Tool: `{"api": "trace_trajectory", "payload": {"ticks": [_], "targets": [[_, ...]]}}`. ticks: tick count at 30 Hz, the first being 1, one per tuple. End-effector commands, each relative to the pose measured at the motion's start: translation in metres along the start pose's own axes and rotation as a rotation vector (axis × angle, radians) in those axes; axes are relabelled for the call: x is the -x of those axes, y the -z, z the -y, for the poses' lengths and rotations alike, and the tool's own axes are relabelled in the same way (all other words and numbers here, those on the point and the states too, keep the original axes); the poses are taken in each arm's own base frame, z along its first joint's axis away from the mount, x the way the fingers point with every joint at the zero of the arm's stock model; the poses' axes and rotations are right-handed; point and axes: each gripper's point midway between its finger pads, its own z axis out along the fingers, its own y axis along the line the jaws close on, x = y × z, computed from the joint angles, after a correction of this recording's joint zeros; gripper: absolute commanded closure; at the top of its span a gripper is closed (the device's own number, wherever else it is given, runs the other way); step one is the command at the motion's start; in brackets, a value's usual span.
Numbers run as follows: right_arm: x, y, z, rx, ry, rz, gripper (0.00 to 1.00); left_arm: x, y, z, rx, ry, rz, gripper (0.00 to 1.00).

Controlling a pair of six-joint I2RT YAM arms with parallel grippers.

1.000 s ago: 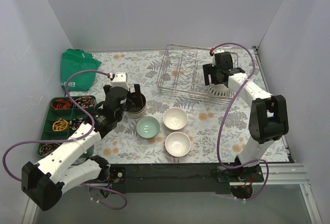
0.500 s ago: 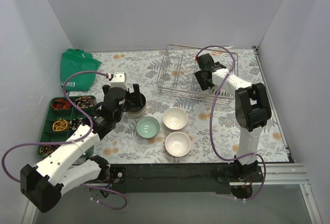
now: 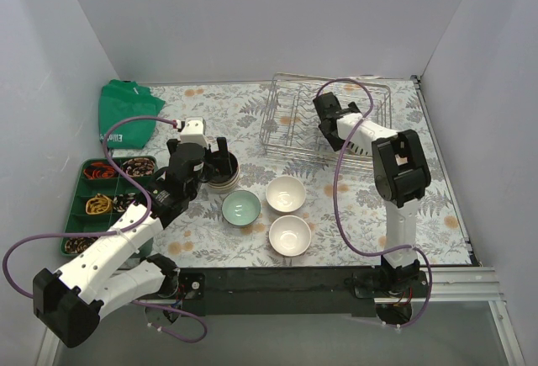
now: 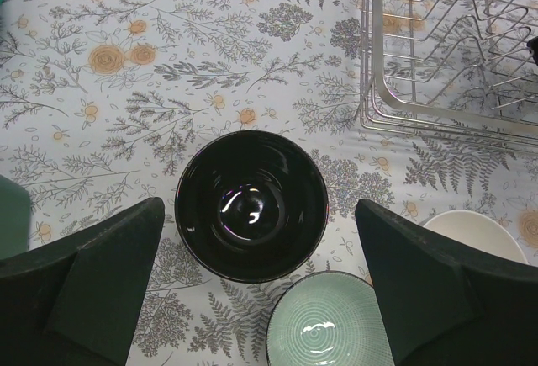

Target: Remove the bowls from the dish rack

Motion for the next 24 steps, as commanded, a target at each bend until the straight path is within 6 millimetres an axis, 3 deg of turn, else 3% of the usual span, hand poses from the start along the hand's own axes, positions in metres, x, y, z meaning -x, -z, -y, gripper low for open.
{"api": "trace_trajectory", "payload": {"ticks": [1, 5, 10, 16, 24], "targets": [[-0.040, -0.019, -0.016, -0.010, 0.125, -0.145, 0.05, 0.006, 0.002, -0.003, 0.007, 0.003, 0.028, 0.02], [-0.039, -0.014, -0.015, -0.063, 0.159, -0.146, 0.08, 0.006, 0.002, -0.004, 0.010, 0.000, 0.028, 0.02], [-0.020, 0.004, -0.011, -0.115, 0.166, -0.094, 0.14, 0.007, 0.002, -0.004, 0.011, 0.005, 0.034, 0.02], [0.009, 0.035, -0.002, -0.145, 0.137, 0.000, 0.25, 0.009, 0.004, -0.005, 0.012, 0.007, 0.040, 0.02], [0.033, 0.069, 0.017, -0.158, 0.071, 0.093, 0.44, 0.009, 0.004, -0.007, 0.020, 0.008, 0.043, 0.02]]}}
